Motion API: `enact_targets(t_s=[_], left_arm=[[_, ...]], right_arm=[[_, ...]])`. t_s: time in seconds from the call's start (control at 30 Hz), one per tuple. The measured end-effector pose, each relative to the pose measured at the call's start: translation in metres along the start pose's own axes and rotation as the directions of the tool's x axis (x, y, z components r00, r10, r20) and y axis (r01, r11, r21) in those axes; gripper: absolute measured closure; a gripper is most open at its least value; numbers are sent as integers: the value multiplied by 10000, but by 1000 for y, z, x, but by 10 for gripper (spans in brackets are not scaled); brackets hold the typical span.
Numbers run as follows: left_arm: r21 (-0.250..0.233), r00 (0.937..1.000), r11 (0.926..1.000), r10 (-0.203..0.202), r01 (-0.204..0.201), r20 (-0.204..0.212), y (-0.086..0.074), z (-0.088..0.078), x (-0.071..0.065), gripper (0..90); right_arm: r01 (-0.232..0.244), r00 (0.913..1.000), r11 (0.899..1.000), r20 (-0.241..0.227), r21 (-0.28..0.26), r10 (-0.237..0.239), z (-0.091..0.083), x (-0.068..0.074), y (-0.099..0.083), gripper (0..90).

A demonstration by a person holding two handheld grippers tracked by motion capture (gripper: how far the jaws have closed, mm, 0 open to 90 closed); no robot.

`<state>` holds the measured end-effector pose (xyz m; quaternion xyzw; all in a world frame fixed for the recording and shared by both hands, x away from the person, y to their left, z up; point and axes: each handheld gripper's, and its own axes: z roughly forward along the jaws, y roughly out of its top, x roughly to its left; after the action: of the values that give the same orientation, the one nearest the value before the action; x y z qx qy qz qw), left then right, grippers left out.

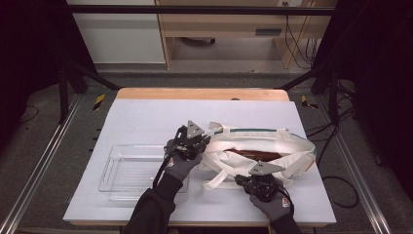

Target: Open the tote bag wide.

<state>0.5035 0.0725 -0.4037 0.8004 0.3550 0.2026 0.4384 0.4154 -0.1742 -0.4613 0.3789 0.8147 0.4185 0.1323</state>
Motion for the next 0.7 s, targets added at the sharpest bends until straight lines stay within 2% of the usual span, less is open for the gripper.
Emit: enact_targets(t_s=[0.07,0.17,0.33,0.43,0.47,0.5,0.53,0.63,0.7], left_arm=[[72,10000,10000,36,-36,55,-1,0,0,806],[157,9996,9998,143,-147,224,-1,-1,-1,733],[-168,9969,9996,259,-247,741,15,-9,-1,586],[-332,9965,9985,467,-445,690,23,-11,-2,531],[-353,9962,9979,564,-541,662,27,-12,-3,531],[-320,9957,9979,588,-566,718,35,-10,-3,510],[-320,9957,9979,588,-566,718,35,-10,-3,511],[-93,9951,9984,564,-558,812,43,3,-3,516],[179,9939,9969,752,-768,811,44,11,-3,522]], right_arm=[[-45,10000,9998,41,209,44,4,0,-1,827],[60,10000,9998,34,212,-61,4,1,0,783],[-56,10000,9974,5,-713,56,-12,1,7,657],[69,9994,9908,334,-1351,-24,-25,-2,17,611],[69,9994,9908,334,-1351,-24,-25,-2,17,611],[61,9985,9855,554,-1696,33,-33,-5,26,586],[146,9972,9829,747,-1833,-8,-34,-7,30,574],[182,9933,9803,1151,-1969,47,-32,-13,41,532],[197,9909,9814,1345,-1909,62,-25,-16,46,513]])
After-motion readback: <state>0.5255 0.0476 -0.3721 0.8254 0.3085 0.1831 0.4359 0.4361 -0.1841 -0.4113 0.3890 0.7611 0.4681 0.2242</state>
